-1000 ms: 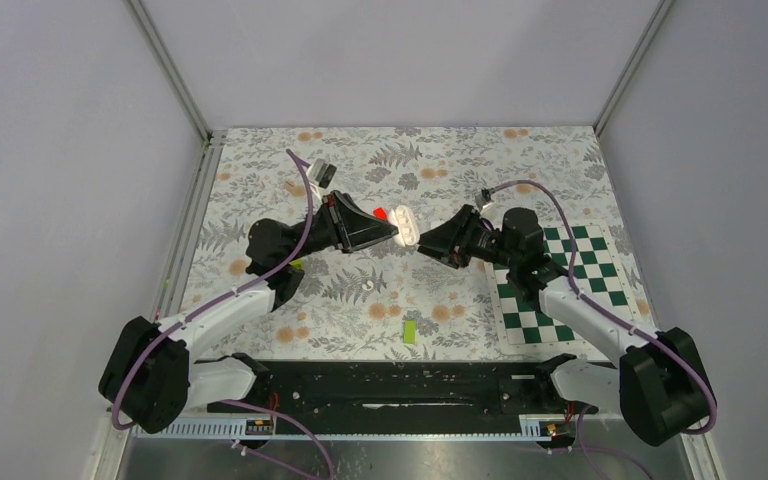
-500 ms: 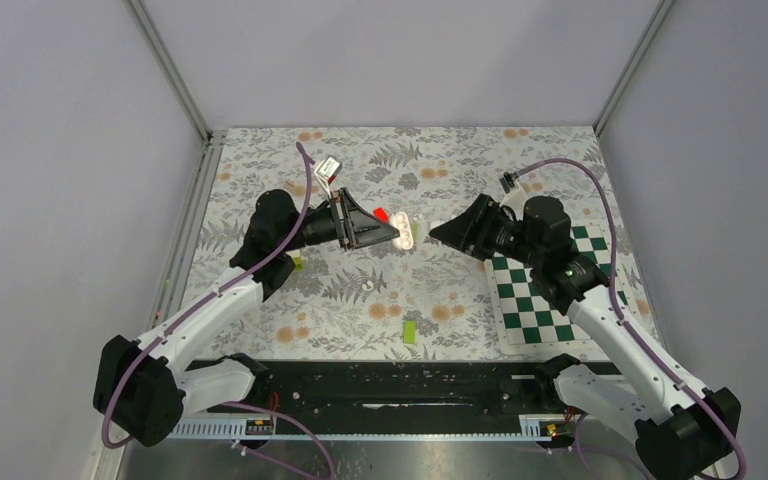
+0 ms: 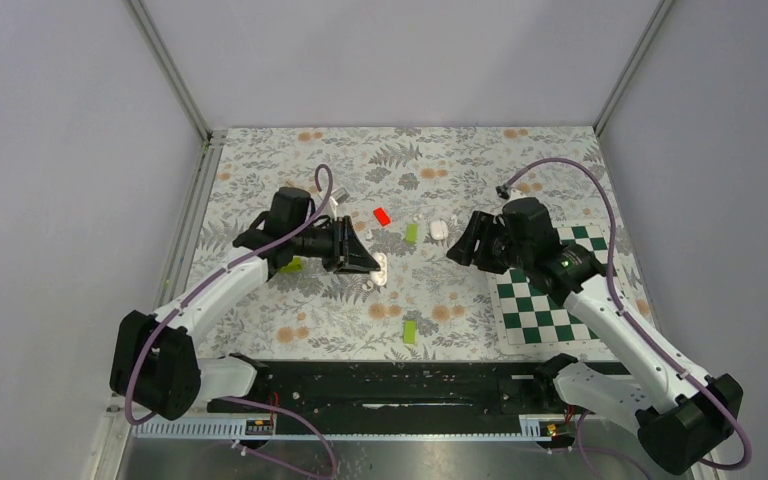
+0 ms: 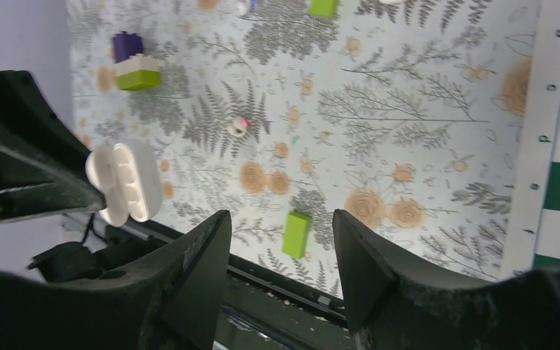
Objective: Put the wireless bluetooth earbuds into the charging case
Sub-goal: Pass from the left arm to the right
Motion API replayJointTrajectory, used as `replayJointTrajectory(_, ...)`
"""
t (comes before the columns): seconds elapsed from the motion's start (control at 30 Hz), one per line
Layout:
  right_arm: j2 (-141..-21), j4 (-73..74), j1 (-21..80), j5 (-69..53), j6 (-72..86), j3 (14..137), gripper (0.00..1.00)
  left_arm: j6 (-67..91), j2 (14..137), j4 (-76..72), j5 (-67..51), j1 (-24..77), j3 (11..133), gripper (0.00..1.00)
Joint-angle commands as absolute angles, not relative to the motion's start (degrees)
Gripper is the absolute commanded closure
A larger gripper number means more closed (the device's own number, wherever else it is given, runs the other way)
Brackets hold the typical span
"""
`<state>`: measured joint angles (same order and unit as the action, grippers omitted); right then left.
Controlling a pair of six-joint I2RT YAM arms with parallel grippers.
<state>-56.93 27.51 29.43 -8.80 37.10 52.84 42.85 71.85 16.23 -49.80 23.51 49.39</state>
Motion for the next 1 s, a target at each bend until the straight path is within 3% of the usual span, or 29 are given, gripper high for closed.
replayJointTrajectory(0.0,-58.10,30.60,31.86,-1.43,34.61,54.91,0.39,32.89,72.11,21.71,-55.29,22.88,52.76,1.00)
replayJointTrajectory(0.23,-57.69,6.00,32.94,-22.21,41.00,47.08,0.36,28.46,73.08,22.08,-61.37,22.72,52.52,1.00)
replayJointTrajectory(0.33,-59.84,3.47,33.50,-28.15,43.72,47.47,0.36,28.77,72.80,22.11,-61.63,22.74,52.81,1.00)
replayJointTrajectory(0.47,-59.62,-2.63,34.83,-33.47,44.89,46.49,0.25,33.69,72.16,17.39,-62.44,22.76,52.13,1.00)
replayJointTrajectory(0.6,-59.50,-9.35,35.34,-35.41,48.48,43.51,0.19,42.40,71.48,6.89,-64.15,22.76,50.08,1.00)
replayJointTrajectory(0.97,-62.19,-17.24,37.95,-34.10,52.83,40.15,0.19,51.29,71.87,-5.19,-65.81,22.76,48.75,1.00)
